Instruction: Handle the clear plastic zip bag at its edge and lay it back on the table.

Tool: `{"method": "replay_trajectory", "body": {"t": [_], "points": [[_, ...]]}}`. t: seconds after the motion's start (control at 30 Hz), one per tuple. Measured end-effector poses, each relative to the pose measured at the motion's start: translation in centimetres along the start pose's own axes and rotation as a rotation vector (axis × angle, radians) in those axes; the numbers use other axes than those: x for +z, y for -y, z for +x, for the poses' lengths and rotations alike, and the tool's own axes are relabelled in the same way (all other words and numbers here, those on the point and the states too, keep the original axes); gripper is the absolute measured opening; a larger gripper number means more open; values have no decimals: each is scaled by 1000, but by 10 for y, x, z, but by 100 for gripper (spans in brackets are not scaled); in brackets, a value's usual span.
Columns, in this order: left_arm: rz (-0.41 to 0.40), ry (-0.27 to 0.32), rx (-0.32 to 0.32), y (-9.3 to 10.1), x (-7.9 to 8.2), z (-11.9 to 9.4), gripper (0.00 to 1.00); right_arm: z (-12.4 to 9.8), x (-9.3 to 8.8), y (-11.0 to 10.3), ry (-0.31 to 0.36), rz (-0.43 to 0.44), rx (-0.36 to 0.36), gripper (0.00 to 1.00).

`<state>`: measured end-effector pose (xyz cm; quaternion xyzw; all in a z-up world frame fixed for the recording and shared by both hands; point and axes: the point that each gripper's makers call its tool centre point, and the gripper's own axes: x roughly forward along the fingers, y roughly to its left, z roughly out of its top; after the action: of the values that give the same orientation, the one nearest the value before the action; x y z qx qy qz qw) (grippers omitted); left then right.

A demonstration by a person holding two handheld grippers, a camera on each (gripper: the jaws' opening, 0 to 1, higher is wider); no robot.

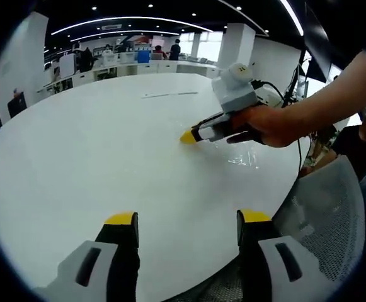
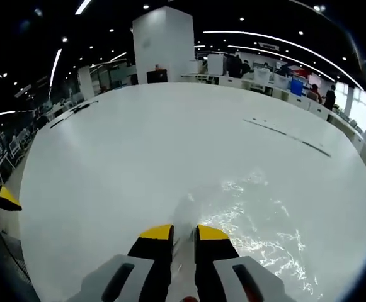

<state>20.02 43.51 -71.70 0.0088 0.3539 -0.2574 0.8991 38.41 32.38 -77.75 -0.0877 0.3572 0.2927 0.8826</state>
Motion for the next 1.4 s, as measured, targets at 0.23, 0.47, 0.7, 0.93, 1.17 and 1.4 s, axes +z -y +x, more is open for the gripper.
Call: {"method": "replay_trajectory", "body": {"t": [0.23, 0.47, 0.7, 0.93, 1.17, 1.4], "points": [[10, -23, -17, 4, -4, 2, 61, -19, -1, -5, -10, 22, -6, 0], [21, -32, -24, 5, -6, 3, 60, -22, 5, -9, 35, -8, 31, 0], [-5, -27, -17, 3, -4, 2, 59, -42, 10, -11, 60, -60, 39, 0], [-53, 0, -7, -4, 1, -1, 59, -66, 5, -18, 82, -112, 44, 0], [-107, 19, -6, -6, 6, -5, 57, -83, 1, -26, 98, -170, 46, 0], [-164, 48, -2, -11, 11, -6, 56, -99, -3, -42, 106, -225, 59, 0]]}}
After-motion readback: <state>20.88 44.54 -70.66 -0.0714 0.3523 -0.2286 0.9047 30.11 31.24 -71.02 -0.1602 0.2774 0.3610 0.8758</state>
